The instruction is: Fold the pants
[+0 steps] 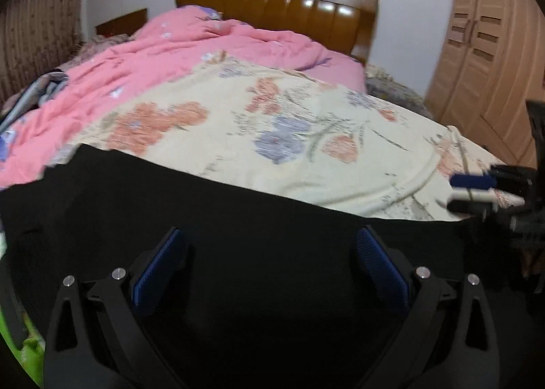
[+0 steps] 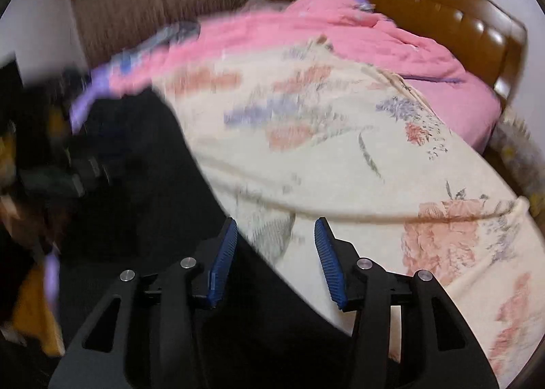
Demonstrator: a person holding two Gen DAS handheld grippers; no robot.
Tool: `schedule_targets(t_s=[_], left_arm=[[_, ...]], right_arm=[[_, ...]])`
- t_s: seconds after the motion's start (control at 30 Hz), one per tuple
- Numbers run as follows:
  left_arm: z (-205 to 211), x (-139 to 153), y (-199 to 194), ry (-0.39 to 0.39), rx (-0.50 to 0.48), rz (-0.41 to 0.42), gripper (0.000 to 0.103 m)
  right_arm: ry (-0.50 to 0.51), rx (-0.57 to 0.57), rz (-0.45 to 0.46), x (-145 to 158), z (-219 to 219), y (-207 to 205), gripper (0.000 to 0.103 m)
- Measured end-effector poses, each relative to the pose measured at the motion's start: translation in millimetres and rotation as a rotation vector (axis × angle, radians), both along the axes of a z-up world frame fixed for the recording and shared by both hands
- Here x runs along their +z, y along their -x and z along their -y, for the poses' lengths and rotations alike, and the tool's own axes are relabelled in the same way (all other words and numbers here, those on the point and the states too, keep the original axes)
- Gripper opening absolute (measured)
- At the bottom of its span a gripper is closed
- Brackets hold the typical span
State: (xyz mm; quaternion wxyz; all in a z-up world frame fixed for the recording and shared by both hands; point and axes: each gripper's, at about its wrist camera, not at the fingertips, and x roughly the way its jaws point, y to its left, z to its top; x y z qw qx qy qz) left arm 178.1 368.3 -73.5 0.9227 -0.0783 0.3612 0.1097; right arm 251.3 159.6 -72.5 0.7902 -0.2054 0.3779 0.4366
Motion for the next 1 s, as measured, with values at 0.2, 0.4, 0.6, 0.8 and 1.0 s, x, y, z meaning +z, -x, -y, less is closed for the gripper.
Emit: schedule_targets(t_s=[0.2, 0.4, 0.6, 0.8, 1.0], left_arm=[[-19, 21, 46, 0.000, 0.057, 0.029, 0.101], [-36, -24, 43, -0.039, 0.081, -0.167, 0.101], [-24, -12, 49, -0.057, 0.058, -0.116, 0.101], [-56, 0, 48, -0.151, 0.082, -0.088, 0.101], [-142, -2, 48, 0.101, 0.118, -0.010, 0.101]], right_arm=[[-0.107, 0.090, -0.017, 28, 23, 62, 0.066], [0.097, 0.119, -0.043, -20, 5, 79, 0.074], [-0.024, -0.021, -0.100, 4, 43, 69, 0.073], [-0.033, -0.128, -0.126, -7, 90, 65, 0.075], [-0.116, -0.144, -0.162, -18, 102, 56, 0.076]])
